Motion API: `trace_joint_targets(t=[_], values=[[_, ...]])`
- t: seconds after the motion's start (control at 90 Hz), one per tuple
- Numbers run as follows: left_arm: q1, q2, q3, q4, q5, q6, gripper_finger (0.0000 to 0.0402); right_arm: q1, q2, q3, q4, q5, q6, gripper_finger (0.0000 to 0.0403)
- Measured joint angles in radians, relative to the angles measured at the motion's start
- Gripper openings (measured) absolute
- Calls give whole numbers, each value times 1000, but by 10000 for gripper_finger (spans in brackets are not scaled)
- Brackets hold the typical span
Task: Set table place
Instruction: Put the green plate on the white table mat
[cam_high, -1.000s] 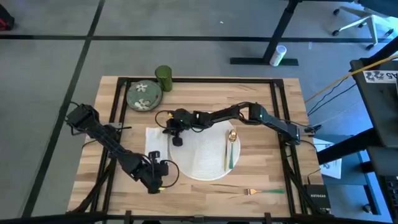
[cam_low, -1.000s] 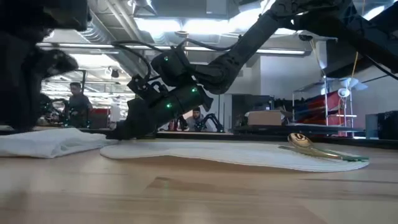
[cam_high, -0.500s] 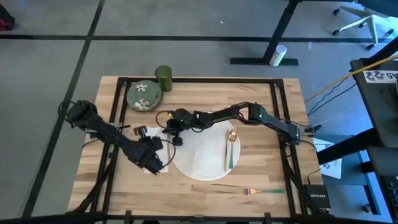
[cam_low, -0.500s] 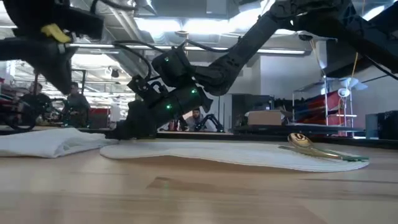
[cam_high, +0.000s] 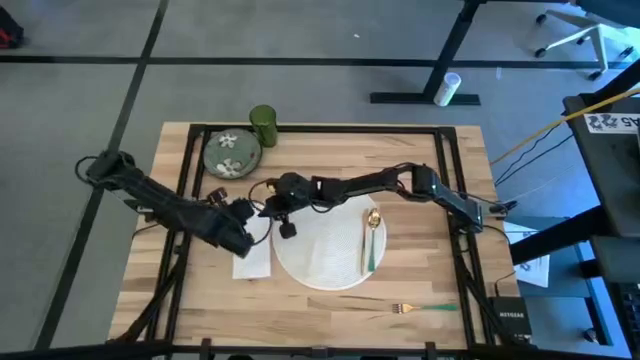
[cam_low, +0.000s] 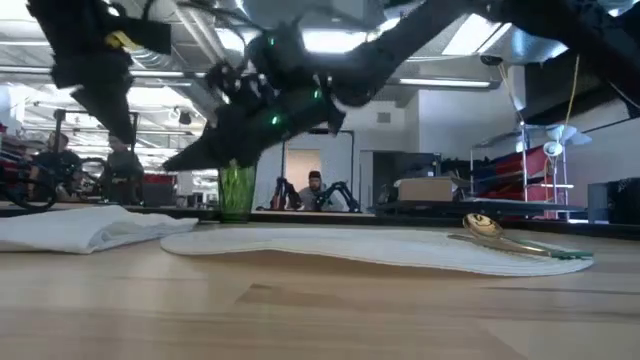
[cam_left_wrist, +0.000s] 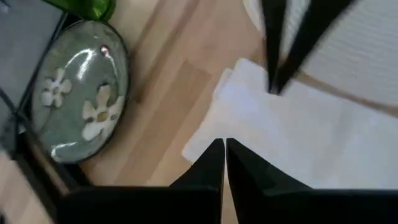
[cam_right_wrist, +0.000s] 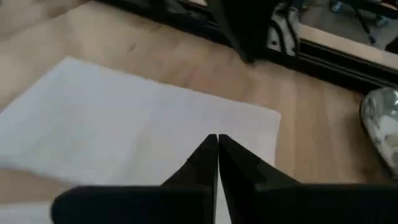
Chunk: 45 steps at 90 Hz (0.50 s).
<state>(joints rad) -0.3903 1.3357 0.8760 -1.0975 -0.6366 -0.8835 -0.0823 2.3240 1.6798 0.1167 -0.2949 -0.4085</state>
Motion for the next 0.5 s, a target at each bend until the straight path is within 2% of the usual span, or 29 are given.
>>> trace_joint_targets(t=[0.5], values=[[273,3,-4,44,-3,348,0,-3,-270,0,-643,270,-326,0]])
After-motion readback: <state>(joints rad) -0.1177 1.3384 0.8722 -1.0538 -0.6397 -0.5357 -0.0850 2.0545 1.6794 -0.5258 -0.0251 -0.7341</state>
